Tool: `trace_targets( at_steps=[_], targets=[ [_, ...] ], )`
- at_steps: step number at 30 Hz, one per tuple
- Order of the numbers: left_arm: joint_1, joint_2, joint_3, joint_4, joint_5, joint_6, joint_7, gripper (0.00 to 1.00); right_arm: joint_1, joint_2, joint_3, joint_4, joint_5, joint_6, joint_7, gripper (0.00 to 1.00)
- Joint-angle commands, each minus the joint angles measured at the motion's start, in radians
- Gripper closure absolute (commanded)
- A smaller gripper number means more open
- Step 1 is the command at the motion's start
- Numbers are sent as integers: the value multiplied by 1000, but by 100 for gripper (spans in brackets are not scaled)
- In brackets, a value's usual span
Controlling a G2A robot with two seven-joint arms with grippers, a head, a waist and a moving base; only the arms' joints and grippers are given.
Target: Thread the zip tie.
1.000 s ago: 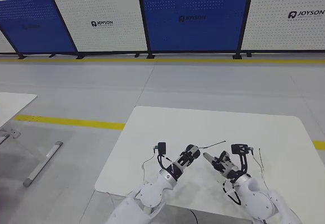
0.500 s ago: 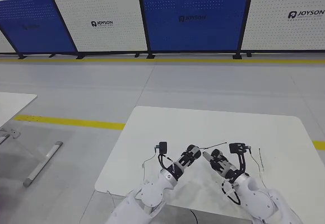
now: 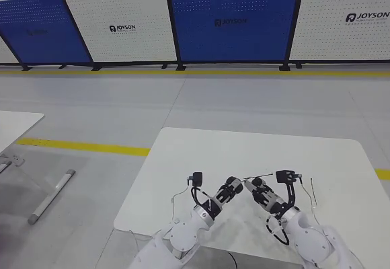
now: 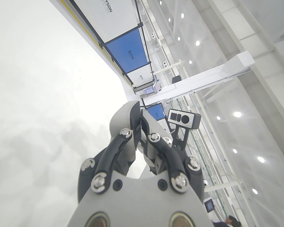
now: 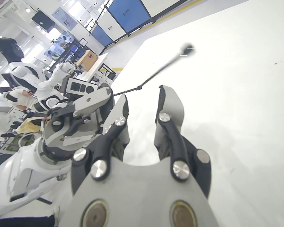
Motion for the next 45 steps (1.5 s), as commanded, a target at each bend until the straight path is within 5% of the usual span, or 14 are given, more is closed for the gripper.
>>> trace_targets(
  at_steps=[1,19,35,45],
  targets=[
    [3,1,-1,-3,2,-3,-3,100,2,0,-1,2,0,2,-1,74],
    [28,7,-16,-37,-55,-23,-26,100,0,1,-21,14,-49,15,-3,71],
    [11,2,-16,-28,-79,-27,13,100,-44,14,41,-5,-34,-19,-28,62],
    [3,-1,-8,-20,-94,-27,8,100,-35,14,23,-11,-38,-38,-15,69]
  ],
)
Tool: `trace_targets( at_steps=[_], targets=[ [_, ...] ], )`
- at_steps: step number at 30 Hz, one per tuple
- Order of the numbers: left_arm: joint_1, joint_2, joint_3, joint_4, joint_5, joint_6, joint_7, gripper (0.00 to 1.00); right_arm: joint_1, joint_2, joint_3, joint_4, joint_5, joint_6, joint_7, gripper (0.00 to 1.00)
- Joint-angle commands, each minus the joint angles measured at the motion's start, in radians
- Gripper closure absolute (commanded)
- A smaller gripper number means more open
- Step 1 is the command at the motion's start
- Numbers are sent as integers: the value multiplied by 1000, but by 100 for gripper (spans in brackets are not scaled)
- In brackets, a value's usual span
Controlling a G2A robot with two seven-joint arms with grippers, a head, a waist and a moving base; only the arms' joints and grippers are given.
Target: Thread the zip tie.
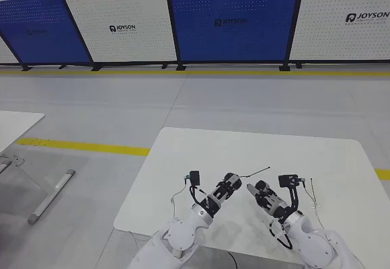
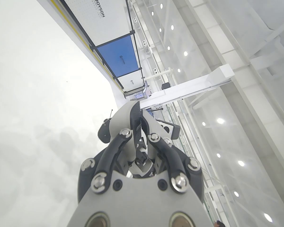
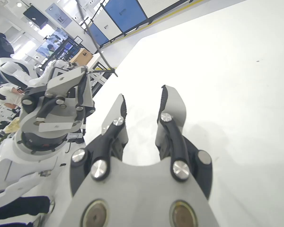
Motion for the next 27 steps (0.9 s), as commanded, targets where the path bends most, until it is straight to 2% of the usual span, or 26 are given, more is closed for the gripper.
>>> trace_targets(
  at_steps=[1,15,27],
  targets=[
    [-1,0,3,2,-1,0,-5,100,2,0,-1,-3,3,-3,1,68],
    [0,-1,14,7,14,3,-14,100,2,2,-3,-17,1,-9,-14,69],
    [-2,0,22,4,41,22,-23,100,4,2,-11,-22,-39,18,-31,68]
  ],
)
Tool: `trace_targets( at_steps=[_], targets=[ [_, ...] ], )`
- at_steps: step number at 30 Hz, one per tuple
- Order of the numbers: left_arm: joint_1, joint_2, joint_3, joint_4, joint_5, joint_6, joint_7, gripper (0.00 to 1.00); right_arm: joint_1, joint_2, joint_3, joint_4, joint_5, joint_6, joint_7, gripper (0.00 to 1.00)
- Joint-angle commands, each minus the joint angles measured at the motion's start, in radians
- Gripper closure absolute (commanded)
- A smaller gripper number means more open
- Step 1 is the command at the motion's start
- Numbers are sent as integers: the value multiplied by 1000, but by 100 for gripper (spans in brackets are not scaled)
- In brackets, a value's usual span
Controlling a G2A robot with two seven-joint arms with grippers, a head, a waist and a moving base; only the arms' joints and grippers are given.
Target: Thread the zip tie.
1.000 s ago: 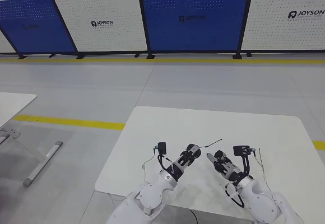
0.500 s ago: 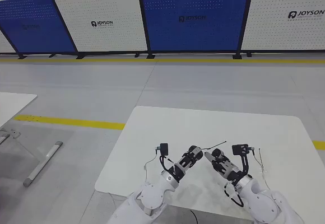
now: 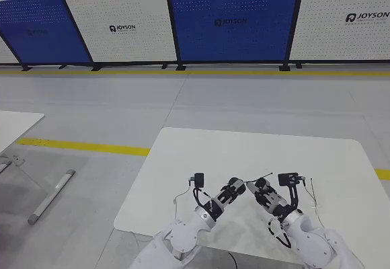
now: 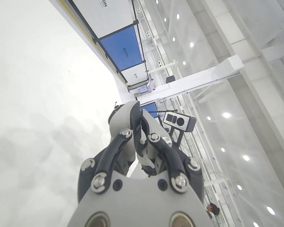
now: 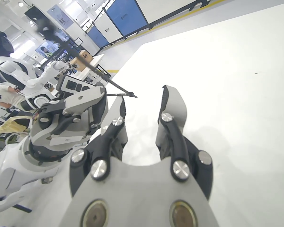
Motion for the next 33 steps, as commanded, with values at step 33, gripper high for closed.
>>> trace_targets(
  at_steps=[33],
  targets=[
    [0,2,3,-7,27,23,9,100,24,-3,-28,3,-45,29,8,100]
  ],
)
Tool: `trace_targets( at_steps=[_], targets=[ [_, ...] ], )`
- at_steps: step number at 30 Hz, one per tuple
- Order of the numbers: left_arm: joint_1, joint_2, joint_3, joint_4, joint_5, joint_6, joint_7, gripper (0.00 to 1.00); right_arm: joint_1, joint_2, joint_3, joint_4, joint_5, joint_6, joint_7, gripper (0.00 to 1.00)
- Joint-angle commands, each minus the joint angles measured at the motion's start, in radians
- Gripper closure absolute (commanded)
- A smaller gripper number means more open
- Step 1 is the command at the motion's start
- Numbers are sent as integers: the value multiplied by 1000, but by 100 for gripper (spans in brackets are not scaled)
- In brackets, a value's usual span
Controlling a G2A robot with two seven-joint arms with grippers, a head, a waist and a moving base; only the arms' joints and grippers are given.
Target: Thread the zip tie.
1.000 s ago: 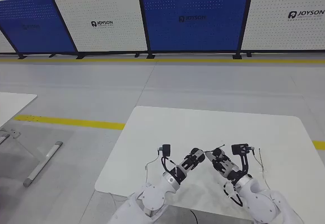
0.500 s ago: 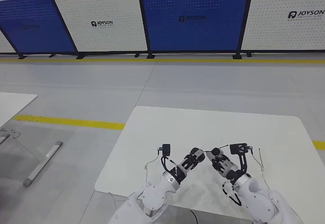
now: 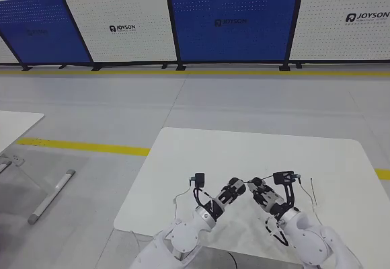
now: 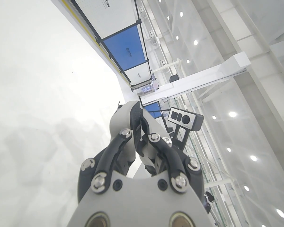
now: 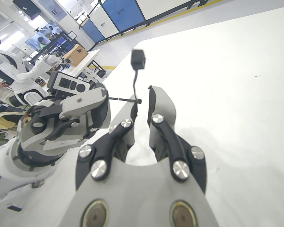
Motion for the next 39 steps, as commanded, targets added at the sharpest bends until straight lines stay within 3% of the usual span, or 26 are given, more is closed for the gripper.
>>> trace_targets(
  at_steps=[1,39],
  targets=[
    [1,0,0,0,1,-1,-1,100,0,0,0,0,1,0,-1,100],
    [27,10,-15,-18,-6,-67,-18,100,26,-8,-52,46,-44,12,26,100]
  ],
)
